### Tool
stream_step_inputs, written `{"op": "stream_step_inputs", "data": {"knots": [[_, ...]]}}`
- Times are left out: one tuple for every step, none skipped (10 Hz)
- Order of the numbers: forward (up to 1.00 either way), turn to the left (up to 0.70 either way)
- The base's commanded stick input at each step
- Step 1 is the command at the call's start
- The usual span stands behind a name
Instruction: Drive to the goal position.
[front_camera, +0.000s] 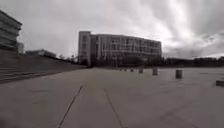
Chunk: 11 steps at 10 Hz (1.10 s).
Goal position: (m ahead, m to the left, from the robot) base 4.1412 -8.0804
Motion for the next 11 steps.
{"op": "stream_step_inputs", "data": {"knots": [[0.7, -0.14], [0.7, -0.14], [0.7, -0.11], [0.7, -0.03], [0.7, 0.0], [0.7, 0.0], [0.7, -0.07], [0.7, -0.34], [0.7, -0.35], [0.7, -0.35], [0.7, -0.35]]}}
